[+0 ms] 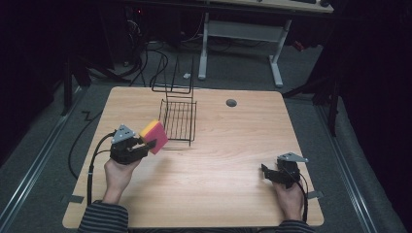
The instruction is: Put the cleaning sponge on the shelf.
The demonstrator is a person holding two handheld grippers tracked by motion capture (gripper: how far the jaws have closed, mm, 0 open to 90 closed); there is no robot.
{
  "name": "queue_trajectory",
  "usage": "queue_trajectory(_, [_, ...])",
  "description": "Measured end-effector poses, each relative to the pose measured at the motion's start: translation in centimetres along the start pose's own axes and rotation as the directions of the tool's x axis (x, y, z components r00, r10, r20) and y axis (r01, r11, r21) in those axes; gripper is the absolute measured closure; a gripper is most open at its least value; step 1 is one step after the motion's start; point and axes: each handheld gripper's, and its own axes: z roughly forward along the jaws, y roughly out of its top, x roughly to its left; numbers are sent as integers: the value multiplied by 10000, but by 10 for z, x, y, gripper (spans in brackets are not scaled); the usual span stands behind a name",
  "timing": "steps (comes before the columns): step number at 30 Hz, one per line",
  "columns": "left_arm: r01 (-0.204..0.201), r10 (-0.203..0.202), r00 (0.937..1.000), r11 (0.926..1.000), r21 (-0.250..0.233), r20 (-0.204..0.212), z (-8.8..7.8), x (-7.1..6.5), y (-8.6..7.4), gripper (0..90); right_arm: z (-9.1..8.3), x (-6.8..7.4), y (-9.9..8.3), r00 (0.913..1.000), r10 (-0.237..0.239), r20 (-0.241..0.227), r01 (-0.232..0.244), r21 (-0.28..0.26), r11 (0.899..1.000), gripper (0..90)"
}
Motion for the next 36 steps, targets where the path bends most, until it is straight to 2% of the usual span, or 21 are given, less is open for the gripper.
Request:
queue_trajectory(7, [-114,116,9998,9999,-70,151,6,-1,9,625,0,0,0,10000,3,2,-3,1,10000,278])
queue_trajectory(14, [-318,318,9995,9995,6,95,13,-2,17,625,0,0,0,10000,2,0,-2,0,10000,278])
queue_trajectory(17, [-186,187,9997,9998,-95,174,21,0,22,625,0,0,0,10000,4,-1,-4,-1,10000,278])
queue_trajectory(24, [-253,255,9994,9996,-80,255,34,-2,32,625,0,0,0,10000,8,-2,-8,0,10000,278])
queue_trajectory(28, [-384,385,9991,9993,-29,184,42,-4,37,625,0,0,0,10000,6,-2,-6,-2,10000,278])
queue_trajectory(30, [-427,424,9990,9989,-198,-114,49,-5,39,625,0,0,0,10000,6,-3,-6,-2,10000,278])
queue_trajectory(36, [-346,342,9990,9993,-125,-298,64,-3,41,625,0,0,0,10000,2,-9,-2,-1,10000,277])
